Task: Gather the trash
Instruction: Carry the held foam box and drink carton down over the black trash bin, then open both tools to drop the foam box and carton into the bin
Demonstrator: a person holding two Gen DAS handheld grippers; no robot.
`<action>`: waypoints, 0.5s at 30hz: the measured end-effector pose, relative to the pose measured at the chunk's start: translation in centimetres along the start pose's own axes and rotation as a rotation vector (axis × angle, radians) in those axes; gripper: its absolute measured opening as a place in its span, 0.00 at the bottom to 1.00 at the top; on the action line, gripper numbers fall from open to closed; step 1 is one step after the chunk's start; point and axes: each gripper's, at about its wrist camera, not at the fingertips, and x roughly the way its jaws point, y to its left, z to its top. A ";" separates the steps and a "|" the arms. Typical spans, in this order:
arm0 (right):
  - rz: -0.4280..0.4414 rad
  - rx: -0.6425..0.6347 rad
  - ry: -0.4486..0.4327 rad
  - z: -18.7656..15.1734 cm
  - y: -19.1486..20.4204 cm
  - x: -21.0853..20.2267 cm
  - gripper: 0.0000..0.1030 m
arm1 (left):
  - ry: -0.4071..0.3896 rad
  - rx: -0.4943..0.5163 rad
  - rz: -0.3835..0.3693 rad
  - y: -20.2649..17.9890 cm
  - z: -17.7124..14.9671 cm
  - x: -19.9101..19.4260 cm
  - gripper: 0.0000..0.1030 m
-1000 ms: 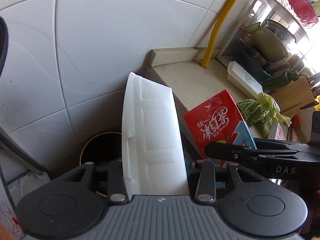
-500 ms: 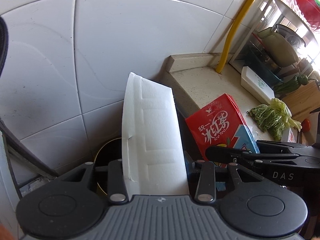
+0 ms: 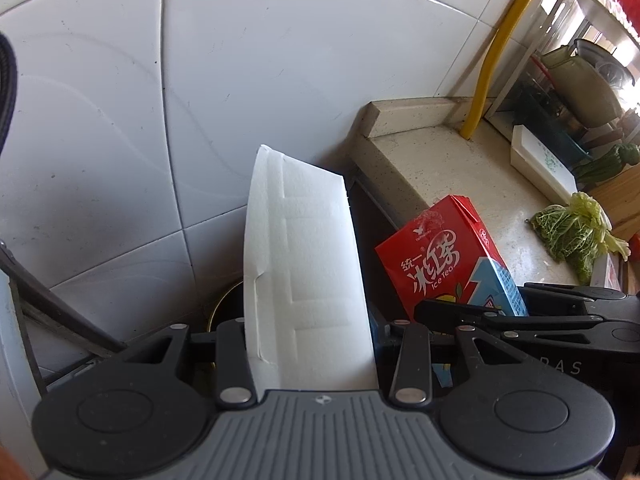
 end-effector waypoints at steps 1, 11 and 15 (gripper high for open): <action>-0.001 0.002 0.003 0.0 0.0 0.1 0.47 | 0.003 0.001 0.004 0.0 0.0 0.2 0.36; -0.043 0.017 0.036 0.2 -0.7 2.1 0.47 | 0.045 -0.005 0.038 0.9 0.6 2.5 0.36; -0.059 0.021 0.058 0.1 -1.0 3.3 0.47 | 0.067 -0.012 0.044 1.2 0.9 3.9 0.36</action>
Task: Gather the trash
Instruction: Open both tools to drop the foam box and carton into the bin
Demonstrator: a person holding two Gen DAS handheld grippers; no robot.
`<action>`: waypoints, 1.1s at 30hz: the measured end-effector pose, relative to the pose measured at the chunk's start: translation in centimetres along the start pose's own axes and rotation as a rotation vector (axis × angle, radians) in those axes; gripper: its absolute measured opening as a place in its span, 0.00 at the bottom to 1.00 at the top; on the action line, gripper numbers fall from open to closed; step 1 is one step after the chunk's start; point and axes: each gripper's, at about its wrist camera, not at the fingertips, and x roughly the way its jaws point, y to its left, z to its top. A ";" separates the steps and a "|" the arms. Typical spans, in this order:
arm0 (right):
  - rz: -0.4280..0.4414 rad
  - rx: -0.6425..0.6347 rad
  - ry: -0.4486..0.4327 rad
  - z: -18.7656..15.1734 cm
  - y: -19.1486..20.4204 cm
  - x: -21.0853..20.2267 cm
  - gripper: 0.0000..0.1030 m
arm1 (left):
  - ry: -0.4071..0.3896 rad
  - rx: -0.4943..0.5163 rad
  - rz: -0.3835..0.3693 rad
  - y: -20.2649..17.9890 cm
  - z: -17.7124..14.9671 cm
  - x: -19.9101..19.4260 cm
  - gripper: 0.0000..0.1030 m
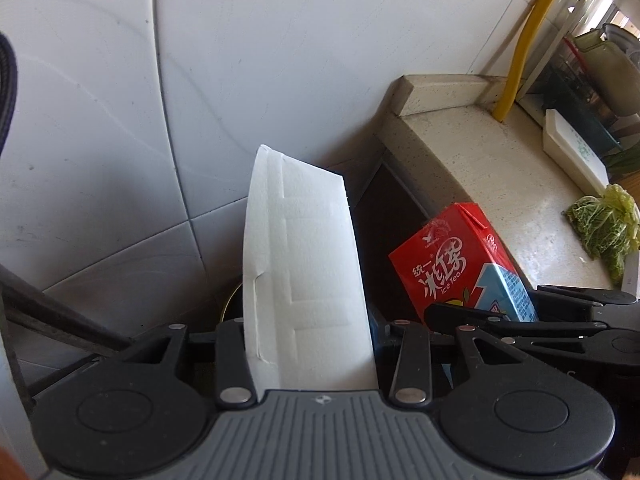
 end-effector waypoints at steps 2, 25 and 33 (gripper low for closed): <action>-0.008 0.003 0.010 0.0 -0.1 0.6 0.49 | 0.013 -0.002 0.001 0.1 0.2 0.8 0.37; -0.049 0.083 -0.023 0.6 -1.6 -0.8 0.59 | 0.078 0.016 -0.040 -1.0 1.4 3.7 0.53; -0.061 0.120 -0.133 -0.4 -3.0 -7.2 0.63 | 0.011 0.082 -0.111 -3.6 1.7 0.6 0.54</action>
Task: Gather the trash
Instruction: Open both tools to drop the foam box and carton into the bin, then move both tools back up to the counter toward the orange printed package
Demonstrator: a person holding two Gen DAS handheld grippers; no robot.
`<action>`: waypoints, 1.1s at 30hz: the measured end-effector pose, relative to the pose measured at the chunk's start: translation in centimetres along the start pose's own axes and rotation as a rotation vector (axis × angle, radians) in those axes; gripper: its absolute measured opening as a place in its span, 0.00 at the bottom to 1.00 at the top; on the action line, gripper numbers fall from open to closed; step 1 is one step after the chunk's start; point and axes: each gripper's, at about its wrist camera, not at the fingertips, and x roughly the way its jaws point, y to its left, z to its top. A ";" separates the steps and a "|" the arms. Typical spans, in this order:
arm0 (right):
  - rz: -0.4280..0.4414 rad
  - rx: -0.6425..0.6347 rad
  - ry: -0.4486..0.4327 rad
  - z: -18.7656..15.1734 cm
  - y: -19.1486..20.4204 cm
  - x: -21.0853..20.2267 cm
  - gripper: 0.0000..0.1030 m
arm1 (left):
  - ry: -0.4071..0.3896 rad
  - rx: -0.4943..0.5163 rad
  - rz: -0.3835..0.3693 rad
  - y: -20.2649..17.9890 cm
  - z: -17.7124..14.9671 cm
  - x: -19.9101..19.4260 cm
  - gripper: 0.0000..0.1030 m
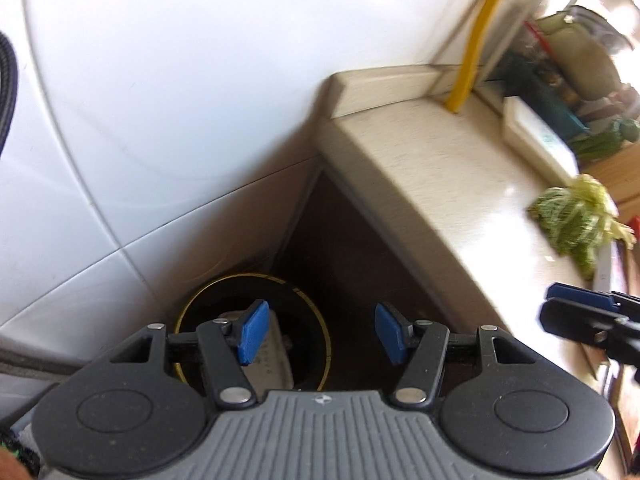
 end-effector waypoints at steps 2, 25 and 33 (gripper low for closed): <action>-0.010 0.032 -0.036 -0.4 -1.2 -2.3 0.64 | -0.001 0.028 -0.019 -1.2 0.2 -0.2 0.54; -0.204 0.481 -0.267 -8.5 -21.2 -15.0 0.73 | 0.051 0.283 -0.203 -18.6 0.5 2.3 0.54; -0.099 0.511 -0.217 -8.2 -24.4 -13.1 0.73 | 0.098 0.311 -0.306 -23.5 -0.3 4.4 0.54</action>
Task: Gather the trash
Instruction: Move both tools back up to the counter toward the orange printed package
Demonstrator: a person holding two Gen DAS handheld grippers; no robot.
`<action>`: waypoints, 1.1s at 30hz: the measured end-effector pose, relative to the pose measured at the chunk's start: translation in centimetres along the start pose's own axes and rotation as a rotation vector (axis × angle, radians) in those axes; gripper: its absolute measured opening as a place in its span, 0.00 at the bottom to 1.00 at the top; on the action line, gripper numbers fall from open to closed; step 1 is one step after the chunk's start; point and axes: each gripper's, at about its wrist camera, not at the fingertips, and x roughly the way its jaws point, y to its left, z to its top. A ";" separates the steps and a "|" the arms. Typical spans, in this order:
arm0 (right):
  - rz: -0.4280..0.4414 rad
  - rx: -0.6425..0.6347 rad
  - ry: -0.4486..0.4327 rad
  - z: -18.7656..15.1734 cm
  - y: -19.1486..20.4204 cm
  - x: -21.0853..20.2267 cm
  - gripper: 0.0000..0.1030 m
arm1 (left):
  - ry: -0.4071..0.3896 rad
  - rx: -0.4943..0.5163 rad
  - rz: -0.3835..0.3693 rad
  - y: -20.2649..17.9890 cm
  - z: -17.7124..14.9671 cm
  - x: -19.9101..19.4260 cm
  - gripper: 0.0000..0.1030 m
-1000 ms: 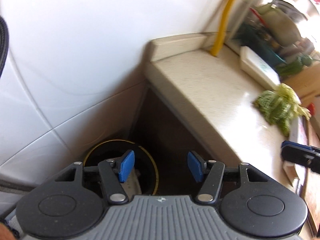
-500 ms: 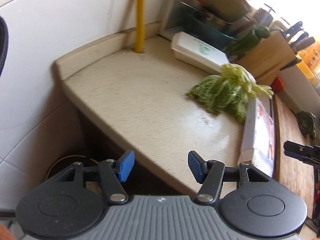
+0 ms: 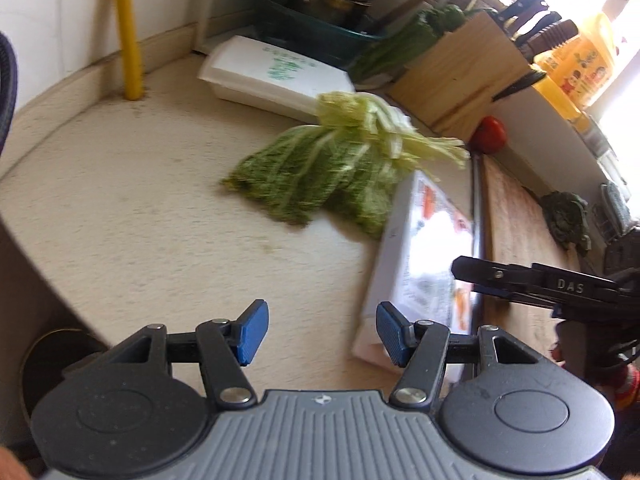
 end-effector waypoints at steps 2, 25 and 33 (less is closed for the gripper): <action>0.025 0.003 -0.008 0.1 -0.5 0.1 0.73 | 0.003 -0.006 -0.045 -0.9 0.3 0.8 0.54; 0.421 0.131 -0.057 1.7 -3.5 0.9 0.94 | 0.118 0.103 -0.099 -3.5 1.8 6.0 0.64; 0.181 -0.020 -0.102 2.8 -2.0 1.0 0.92 | 0.156 0.147 -0.172 -3.1 2.3 6.2 0.64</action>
